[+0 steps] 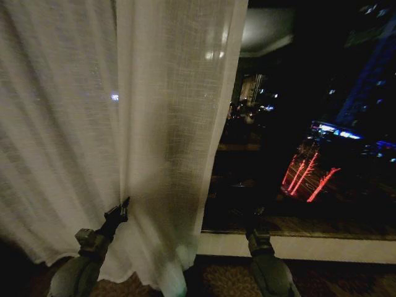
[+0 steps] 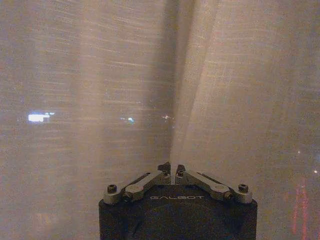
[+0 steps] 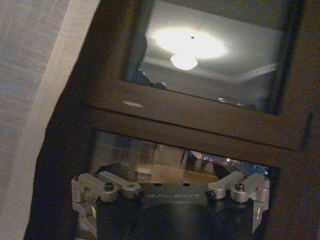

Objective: Open the curtains by pulling them apart, changing their state from closed to fully open.

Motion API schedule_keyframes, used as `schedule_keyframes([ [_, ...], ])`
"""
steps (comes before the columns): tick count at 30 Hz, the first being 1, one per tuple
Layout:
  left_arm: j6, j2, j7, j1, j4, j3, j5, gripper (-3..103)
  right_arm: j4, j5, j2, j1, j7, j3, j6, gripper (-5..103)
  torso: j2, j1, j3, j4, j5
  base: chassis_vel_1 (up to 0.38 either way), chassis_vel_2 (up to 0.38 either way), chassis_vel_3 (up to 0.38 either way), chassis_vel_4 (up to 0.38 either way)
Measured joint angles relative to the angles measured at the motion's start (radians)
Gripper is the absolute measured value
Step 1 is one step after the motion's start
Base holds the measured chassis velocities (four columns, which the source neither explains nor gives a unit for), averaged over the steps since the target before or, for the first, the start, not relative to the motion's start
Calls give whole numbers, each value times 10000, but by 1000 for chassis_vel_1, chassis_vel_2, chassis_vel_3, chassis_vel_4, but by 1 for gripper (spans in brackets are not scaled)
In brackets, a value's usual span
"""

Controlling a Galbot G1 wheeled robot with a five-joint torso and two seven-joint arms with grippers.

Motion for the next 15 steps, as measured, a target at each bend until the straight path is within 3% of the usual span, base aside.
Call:
schedule_keyframes([
  [15, -41, -116, 2, 216, -403, -11, 1, 0, 116, -14, -55, -56, -6, -33, 0, 100, 0, 0, 0, -2, 4, 353, 352, -357, -349],
])
